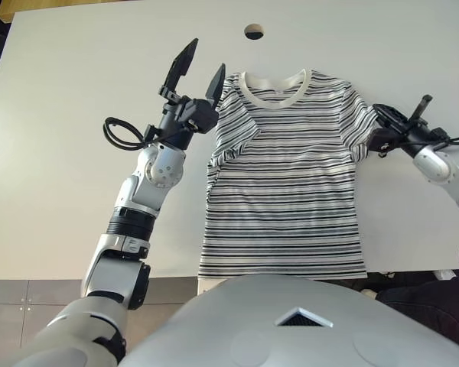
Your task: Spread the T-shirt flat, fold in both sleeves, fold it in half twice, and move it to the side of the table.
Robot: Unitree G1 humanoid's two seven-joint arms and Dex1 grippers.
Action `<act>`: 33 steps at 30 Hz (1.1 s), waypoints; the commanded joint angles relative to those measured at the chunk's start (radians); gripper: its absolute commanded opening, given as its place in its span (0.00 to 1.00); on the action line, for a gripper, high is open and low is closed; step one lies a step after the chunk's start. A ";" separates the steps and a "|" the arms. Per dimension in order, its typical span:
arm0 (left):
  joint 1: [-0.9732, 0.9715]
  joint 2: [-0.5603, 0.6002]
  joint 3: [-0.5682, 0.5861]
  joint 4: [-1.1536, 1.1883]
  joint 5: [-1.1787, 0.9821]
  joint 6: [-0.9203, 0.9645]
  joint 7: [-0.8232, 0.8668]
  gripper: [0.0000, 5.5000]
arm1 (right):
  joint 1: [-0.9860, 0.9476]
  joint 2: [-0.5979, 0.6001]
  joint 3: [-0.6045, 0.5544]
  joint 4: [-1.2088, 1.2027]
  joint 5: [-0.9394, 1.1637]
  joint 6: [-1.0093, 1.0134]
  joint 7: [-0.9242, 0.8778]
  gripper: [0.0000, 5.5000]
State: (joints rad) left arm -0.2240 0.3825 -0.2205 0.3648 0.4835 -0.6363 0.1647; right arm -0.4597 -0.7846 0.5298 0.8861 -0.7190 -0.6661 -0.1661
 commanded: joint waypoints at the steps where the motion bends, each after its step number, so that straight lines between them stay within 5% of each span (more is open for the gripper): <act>1: -0.027 -0.006 -0.002 0.043 0.014 0.000 0.002 0.52 | 0.034 0.030 -0.029 -0.057 0.036 -0.008 0.035 0.02; 14: -0.040 -0.010 -0.002 0.124 0.032 -0.023 0.039 0.52 | -0.044 0.123 -0.035 -0.136 -0.008 0.021 0.065 0.02; 33: -0.021 0.015 -0.008 0.140 0.043 -0.046 0.035 0.52 | -0.012 0.047 -0.113 -0.114 0.015 0.013 0.019 0.02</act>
State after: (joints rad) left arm -0.2487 0.3826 -0.2287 0.5106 0.5168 -0.6782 0.2073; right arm -0.4720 -0.7460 0.4361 0.8008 -0.7221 -0.6497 -0.1506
